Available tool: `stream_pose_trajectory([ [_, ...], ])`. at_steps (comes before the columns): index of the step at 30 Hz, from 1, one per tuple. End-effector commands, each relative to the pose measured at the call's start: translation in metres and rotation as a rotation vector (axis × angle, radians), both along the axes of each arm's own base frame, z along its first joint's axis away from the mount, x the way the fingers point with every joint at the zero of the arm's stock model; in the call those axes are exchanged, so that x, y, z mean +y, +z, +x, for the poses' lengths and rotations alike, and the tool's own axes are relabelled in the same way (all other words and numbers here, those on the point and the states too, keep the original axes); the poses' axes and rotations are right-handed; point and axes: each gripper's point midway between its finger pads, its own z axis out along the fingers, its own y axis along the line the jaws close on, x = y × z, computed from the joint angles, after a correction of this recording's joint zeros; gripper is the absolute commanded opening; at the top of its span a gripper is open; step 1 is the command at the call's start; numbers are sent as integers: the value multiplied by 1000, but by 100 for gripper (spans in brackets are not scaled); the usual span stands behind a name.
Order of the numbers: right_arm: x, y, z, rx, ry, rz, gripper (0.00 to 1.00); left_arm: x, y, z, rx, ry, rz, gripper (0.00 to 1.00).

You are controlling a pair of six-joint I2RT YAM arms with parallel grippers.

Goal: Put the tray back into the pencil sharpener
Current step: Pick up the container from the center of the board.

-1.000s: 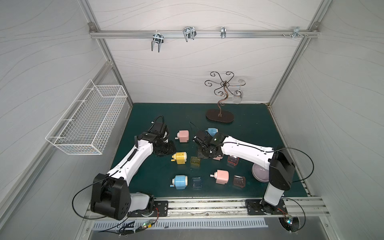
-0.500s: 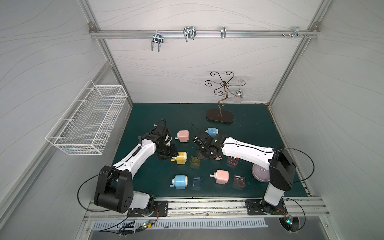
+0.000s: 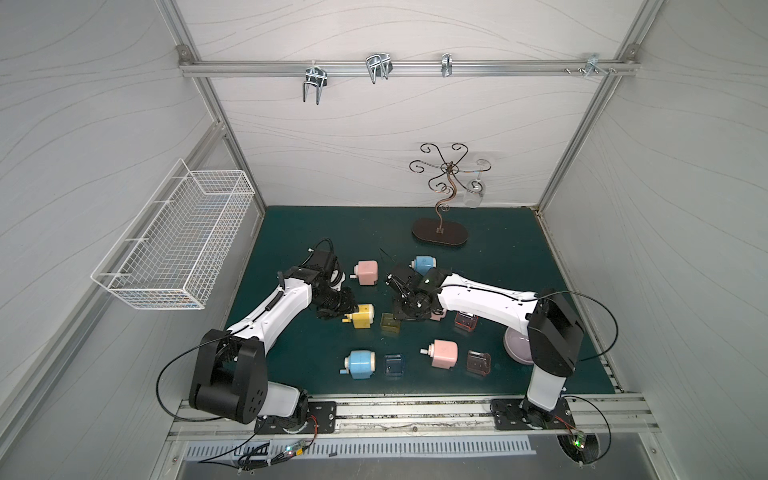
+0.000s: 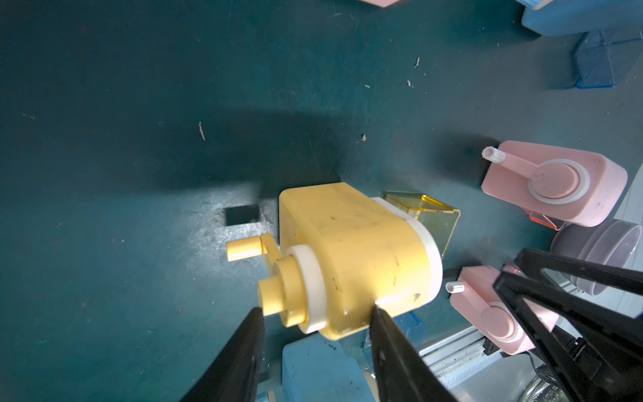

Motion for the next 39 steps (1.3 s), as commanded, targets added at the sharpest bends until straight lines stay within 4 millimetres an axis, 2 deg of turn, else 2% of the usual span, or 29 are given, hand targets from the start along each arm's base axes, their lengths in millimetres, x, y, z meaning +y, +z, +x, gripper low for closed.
stream_pose_trajectory([
  [1, -1, -10, -1, 36, -10, -7, 43, 4, -8, -1, 23, -16, 31, 51],
  [13, -3, -25, -1, 114, -103, -61, 41, 7, -9, -2, 28, -12, 43, 51],
  [39, 4, -46, 1, 148, -136, -89, 19, 9, -11, -2, 34, -12, 50, 50],
])
